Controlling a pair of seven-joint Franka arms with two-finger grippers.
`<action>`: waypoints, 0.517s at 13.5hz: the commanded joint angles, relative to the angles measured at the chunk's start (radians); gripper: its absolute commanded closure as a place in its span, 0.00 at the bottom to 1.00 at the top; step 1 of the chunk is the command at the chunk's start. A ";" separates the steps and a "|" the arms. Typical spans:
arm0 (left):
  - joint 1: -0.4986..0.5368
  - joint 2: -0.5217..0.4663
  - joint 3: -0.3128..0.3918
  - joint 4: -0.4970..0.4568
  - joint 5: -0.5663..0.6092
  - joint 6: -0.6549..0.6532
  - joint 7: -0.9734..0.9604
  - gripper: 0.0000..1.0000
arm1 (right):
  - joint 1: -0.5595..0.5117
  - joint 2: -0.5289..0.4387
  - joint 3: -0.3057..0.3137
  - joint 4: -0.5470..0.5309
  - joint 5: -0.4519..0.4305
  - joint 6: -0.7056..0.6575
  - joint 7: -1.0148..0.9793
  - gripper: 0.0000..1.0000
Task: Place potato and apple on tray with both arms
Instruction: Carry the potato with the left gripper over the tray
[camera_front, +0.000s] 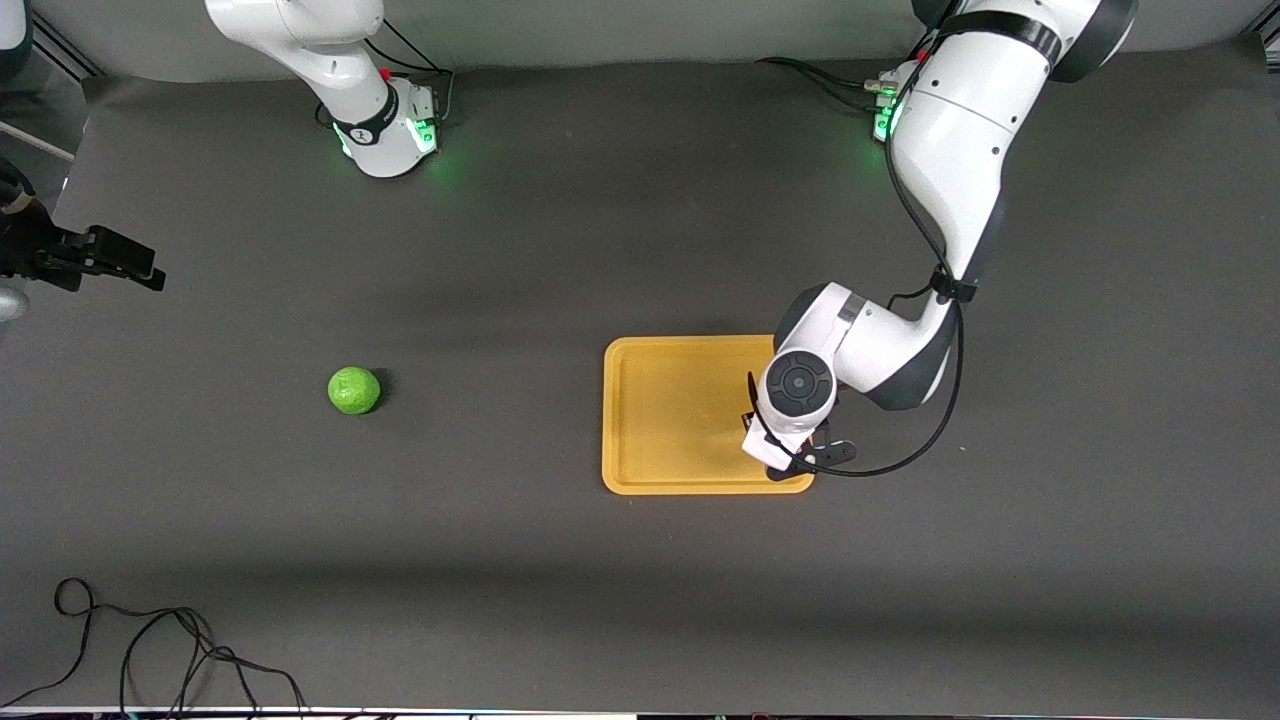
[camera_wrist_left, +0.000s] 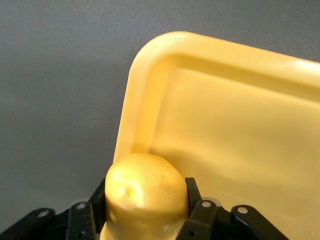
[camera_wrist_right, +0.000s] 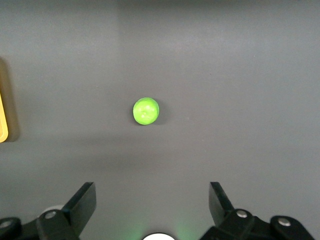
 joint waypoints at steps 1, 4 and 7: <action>-0.033 0.014 0.015 0.023 0.009 -0.010 -0.022 0.15 | 0.001 -0.003 -0.007 -0.002 0.019 0.004 -0.002 0.00; -0.037 0.006 0.015 0.028 0.012 -0.012 -0.015 0.00 | 0.003 -0.002 -0.007 -0.004 0.017 0.006 0.001 0.00; 0.002 -0.058 0.018 0.035 0.012 -0.068 0.017 0.00 | 0.009 -0.002 -0.001 -0.007 0.017 0.021 0.004 0.00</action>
